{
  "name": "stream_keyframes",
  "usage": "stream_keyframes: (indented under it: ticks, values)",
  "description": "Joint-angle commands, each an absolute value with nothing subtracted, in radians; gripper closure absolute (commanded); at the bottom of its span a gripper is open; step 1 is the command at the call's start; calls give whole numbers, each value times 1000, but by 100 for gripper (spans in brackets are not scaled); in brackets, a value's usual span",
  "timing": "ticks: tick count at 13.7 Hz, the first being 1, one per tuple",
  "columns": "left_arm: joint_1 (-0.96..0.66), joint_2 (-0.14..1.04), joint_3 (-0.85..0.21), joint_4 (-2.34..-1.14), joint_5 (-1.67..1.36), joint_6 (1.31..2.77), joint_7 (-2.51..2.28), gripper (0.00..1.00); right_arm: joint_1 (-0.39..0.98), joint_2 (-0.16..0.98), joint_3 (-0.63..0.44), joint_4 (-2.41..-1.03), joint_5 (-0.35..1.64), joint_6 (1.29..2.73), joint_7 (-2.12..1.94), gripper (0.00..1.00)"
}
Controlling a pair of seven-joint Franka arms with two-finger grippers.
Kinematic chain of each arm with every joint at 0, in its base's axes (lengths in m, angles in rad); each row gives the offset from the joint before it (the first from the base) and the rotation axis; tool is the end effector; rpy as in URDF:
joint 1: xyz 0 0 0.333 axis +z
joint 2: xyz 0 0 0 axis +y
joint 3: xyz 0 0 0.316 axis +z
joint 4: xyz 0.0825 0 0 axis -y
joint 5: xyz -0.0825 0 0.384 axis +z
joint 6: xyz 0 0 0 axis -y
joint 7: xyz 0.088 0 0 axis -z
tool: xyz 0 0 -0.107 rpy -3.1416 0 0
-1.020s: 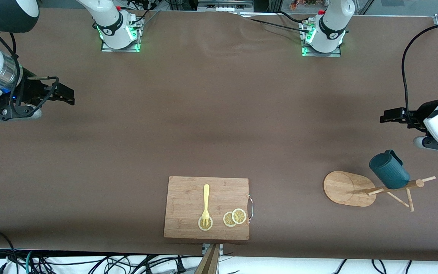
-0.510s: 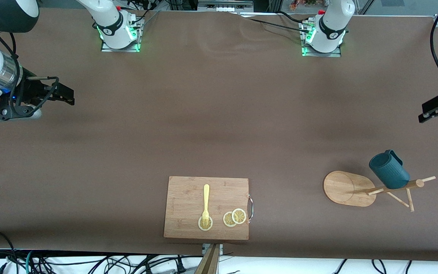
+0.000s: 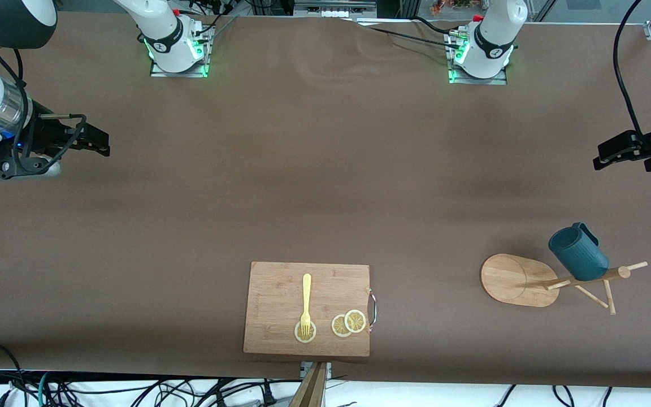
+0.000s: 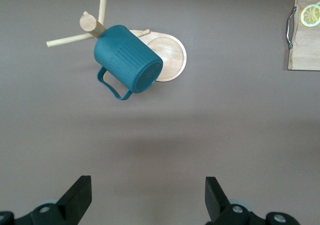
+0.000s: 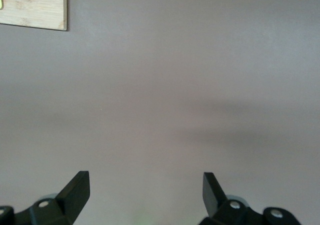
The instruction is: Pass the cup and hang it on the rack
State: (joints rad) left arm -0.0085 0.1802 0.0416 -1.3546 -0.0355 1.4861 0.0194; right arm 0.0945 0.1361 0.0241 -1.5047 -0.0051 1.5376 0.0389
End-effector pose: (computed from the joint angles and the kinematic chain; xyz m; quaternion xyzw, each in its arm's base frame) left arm 0.6011 0.0134 0.6143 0.9996 0.0055 -0.0239 0.0146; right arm 0.5860 0.0683 0.5748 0.9979 0.0398 -0.0513 0.0050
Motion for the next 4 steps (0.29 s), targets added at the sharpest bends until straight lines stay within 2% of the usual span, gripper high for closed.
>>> stream_keyframes:
  ticks: [1, 4]
  values:
    - [-5, 150, 31, -1384, 2, 1473, 11, 0, 86, 109, 26, -1526, 6, 1531, 26, 0]
    - [-2, 163, 31, -1381, 0, 1463, 15, 0, 86, 109, 26, -1526, 6, 1531, 26, 0]
